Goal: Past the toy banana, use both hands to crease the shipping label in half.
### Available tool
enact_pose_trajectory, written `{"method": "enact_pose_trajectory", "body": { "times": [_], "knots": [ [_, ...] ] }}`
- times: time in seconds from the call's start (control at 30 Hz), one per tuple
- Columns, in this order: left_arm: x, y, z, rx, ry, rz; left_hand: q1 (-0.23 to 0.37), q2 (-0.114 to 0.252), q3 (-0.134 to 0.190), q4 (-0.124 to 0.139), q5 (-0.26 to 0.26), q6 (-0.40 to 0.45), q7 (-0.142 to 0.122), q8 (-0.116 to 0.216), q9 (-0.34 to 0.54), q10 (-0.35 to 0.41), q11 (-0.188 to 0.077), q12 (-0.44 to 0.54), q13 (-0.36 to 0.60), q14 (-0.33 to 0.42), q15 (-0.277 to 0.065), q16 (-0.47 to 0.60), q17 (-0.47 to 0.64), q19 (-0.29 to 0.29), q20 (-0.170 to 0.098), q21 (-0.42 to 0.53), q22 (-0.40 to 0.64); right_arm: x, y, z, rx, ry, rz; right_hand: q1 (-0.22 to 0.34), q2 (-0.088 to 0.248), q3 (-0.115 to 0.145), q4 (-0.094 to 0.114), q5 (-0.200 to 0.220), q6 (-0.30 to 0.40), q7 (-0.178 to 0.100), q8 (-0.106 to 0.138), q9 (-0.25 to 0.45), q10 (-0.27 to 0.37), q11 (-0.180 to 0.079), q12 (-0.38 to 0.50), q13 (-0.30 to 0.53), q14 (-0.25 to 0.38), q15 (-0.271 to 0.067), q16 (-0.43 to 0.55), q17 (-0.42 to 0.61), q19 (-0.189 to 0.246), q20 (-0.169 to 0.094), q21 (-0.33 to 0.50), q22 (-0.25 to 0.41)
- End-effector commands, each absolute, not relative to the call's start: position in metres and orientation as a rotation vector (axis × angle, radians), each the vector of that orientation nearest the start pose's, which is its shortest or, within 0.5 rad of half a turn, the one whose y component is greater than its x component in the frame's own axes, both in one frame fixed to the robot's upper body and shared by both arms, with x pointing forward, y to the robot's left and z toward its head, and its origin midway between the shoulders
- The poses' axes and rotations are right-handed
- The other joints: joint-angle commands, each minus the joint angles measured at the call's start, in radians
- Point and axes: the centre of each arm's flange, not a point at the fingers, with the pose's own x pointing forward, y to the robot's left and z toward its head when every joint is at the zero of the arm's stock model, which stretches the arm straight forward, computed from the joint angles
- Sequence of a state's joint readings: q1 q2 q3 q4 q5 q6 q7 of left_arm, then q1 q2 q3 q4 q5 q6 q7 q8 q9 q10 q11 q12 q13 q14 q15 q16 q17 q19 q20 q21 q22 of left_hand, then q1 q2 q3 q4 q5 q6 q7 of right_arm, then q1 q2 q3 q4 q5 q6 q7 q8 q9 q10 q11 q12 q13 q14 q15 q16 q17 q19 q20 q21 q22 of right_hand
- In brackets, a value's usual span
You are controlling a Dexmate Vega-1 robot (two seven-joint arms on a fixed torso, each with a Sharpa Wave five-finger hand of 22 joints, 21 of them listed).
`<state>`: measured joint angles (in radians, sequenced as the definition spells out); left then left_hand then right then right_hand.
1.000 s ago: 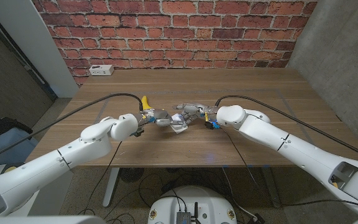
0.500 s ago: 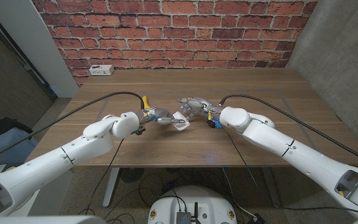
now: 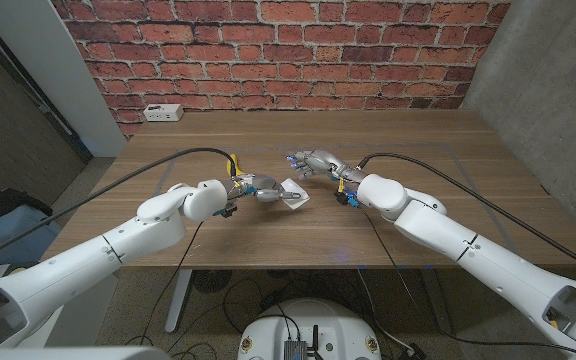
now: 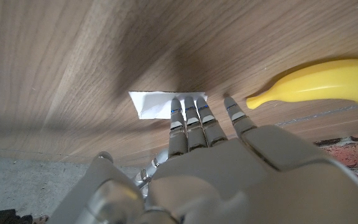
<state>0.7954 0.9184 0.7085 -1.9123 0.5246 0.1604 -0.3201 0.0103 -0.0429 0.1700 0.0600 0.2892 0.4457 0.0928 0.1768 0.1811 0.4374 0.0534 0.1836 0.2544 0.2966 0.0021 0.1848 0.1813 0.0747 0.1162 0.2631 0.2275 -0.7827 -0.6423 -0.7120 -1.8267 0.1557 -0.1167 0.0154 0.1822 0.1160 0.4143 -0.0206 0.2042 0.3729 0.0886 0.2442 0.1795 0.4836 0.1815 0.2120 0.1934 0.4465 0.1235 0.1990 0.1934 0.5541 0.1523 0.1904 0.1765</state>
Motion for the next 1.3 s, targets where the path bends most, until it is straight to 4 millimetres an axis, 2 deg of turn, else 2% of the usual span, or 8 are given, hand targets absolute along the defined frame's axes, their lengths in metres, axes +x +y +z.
{"method": "enact_pose_trajectory", "body": {
  "times": [0.03,0.1,0.23,0.47,0.67,0.93,1.07,1.3],
  "knots": [
    [0.572,0.177,-0.056,1.639,-0.435,-0.419,0.005,0.014,-0.002,0.01,0.003,-0.015,0.008,-0.004,0.002,-0.014,0.004,0.005,0.0,-0.006,0.003,-0.001,0.002,0.001,0.01,0.004,0.0,0.579,-0.094,-0.031,-0.541,-0.615,0.627,0.012,0.0,0.013,-0.003,-0.003,0.04,0.024,0.006,0.003,0.012,0.019,0.003,0.004,0.005,0.008,0.002,0.002,0.034,-0.005,0.012,-0.002],
    [0.572,0.176,-0.056,1.647,-0.433,-0.415,0.005,0.016,-0.003,0.012,0.003,-0.02,0.012,-0.004,0.002,-0.017,0.007,0.005,-0.002,-0.007,0.006,-0.001,0.001,0.001,0.01,0.003,0.0,0.582,-0.093,-0.033,-0.503,-0.613,0.653,0.016,-0.002,0.016,-0.006,-0.003,0.06,0.058,0.003,0.003,0.016,0.035,0.001,0.004,-0.001,0.026,-0.002,-0.001,0.045,-0.005,0.011,-0.008],
    [0.574,0.175,-0.056,1.647,-0.426,-0.421,0.005,0.021,-0.004,0.016,0.002,-0.024,0.024,-0.001,0.001,-0.018,0.008,0.007,-0.006,-0.011,0.007,-0.001,0.001,0.0,0.009,0.003,-0.001,0.589,-0.091,-0.039,-0.437,-0.604,0.687,0.013,-0.008,0.014,-0.005,-0.004,0.079,0.091,-0.002,0.003,0.009,0.039,-0.005,0.004,-0.005,0.038,-0.004,-0.003,0.067,-0.002,0.011,-0.012],
    [0.578,0.175,-0.057,1.649,-0.416,-0.425,0.006,0.025,-0.007,0.022,0.0,-0.03,0.029,0.001,0.0,-0.021,0.016,0.009,-0.011,-0.01,0.008,0.001,0.001,0.0,0.008,0.003,-0.001,0.602,-0.088,-0.044,-0.398,-0.586,0.703,-0.005,-0.014,0.004,0.006,-0.002,0.102,0.102,-0.013,0.004,0.01,0.039,-0.005,0.006,-0.002,0.048,-0.001,0.0,0.058,-0.016,-0.004,-0.013],
    [0.58,0.175,-0.056,1.649,-0.415,-0.424,0.007,0.028,-0.009,0.024,-0.001,-0.031,0.03,0.003,0.0,-0.02,0.019,0.011,-0.015,-0.012,0.009,0.001,0.0,0.001,0.006,0.004,-0.001,0.614,-0.088,-0.046,-0.391,-0.552,0.696,-0.013,-0.013,0.002,0.013,0.003,0.091,0.095,-0.037,0.004,-0.011,0.038,-0.014,0.007,-0.045,0.018,-0.013,0.001,-0.008,-0.045,-0.018,-0.012],
    [0.581,0.175,-0.056,1.649,-0.419,-0.425,0.01,0.03,-0.012,0.028,-0.002,-0.037,0.032,0.004,-0.001,-0.026,0.026,0.012,-0.02,-0.014,0.013,0.001,0.0,0.0,0.006,0.003,-0.002,0.626,-0.089,-0.049,-0.437,-0.494,0.666,-0.015,-0.015,0.0,0.015,0.005,0.079,0.098,-0.048,0.006,-0.037,0.038,-0.02,0.009,-0.086,0.029,-0.019,0.001,-0.044,-0.046,-0.017,-0.012],
    [0.581,0.176,-0.054,1.65,-0.423,-0.421,0.013,0.032,-0.015,0.03,-0.004,-0.05,0.037,0.002,-0.002,-0.038,0.044,0.009,-0.024,-0.017,0.017,0.001,-0.001,0.001,0.006,0.003,-0.003,0.628,-0.088,-0.05,-0.49,-0.462,0.649,-0.018,-0.018,-0.002,0.017,0.006,0.077,0.104,-0.05,0.006,-0.042,0.039,-0.018,0.009,-0.098,0.034,-0.018,0.001,-0.061,-0.043,-0.018,-0.011],
    [0.581,0.176,-0.054,1.653,-0.426,-0.422,0.016,0.034,-0.017,0.031,-0.005,-0.055,0.04,0.003,-0.002,-0.043,0.049,0.01,-0.028,-0.02,0.018,0.0,-0.002,0.001,0.006,0.003,-0.004,0.628,-0.088,-0.049,-0.55,-0.435,0.62,-0.023,-0.021,-0.006,0.02,0.006,0.067,0.106,-0.054,0.007,-0.052,0.039,-0.019,0.01,-0.108,0.035,-0.018,0.002,-0.067,-0.045,-0.015,-0.011]
  ]
}}
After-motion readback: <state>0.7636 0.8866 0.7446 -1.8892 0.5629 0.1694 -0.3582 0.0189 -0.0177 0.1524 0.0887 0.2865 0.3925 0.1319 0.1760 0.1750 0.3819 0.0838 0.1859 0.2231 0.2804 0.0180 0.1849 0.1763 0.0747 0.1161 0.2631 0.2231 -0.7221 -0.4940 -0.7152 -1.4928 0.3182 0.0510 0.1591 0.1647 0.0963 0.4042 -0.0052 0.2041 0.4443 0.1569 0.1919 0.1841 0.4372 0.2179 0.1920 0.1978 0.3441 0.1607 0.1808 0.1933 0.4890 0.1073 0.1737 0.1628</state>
